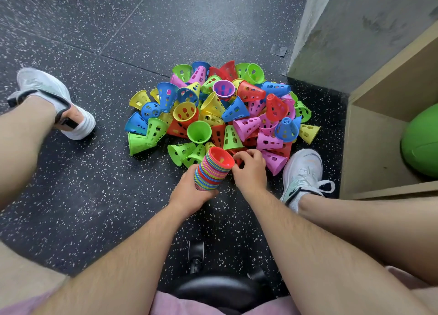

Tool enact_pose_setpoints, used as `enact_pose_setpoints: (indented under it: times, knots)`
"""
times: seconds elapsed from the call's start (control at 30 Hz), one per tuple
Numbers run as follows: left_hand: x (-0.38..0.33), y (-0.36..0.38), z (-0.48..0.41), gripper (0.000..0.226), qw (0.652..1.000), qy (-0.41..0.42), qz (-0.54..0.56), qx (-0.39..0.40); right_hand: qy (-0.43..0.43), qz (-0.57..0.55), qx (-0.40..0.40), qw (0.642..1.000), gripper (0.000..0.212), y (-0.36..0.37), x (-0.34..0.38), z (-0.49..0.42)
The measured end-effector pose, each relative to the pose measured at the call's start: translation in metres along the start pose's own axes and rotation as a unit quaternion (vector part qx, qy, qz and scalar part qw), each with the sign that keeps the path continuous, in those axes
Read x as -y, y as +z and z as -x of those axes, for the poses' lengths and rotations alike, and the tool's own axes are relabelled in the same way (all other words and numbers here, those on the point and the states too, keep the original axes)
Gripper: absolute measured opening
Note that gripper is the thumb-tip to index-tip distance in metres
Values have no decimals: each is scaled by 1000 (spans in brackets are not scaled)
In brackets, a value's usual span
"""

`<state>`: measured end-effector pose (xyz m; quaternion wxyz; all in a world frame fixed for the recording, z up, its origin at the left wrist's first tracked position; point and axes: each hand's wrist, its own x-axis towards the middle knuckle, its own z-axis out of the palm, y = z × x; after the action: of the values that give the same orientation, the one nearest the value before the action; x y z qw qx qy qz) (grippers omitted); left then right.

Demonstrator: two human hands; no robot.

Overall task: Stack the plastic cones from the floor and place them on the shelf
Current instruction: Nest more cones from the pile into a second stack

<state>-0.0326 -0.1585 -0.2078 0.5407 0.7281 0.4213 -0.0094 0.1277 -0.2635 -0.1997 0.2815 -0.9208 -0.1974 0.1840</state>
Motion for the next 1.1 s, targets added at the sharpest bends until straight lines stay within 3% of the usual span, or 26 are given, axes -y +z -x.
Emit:
enact_pose_setpoints:
  times: [0.23,0.53,0.67,0.87,0.97,1.1]
  knots:
    - [1,0,0,75,1000,2,-3,-4,-47,45,27,998,40,-1,-3,5]
    - [1,-5,9,75,1000,4,-12,-1,25,-21,-91,995,74,-21,-1,10]
    - [2,-9,15,69,1000,-3,-26,-2,51,-74,-120,989,70,-32,6,13]
    - [3,-12,15,73,999,-15,-29,-2,-10,-139,-164,977,73,-48,31,14]
    - [5,-12,14,70,999,-18,-27,-6,-76,-139,-128,979,70,-51,45,14]
    - [1,-14,13,71,1000,-13,-12,-21,-145,-85,5,986,68,-38,52,16]
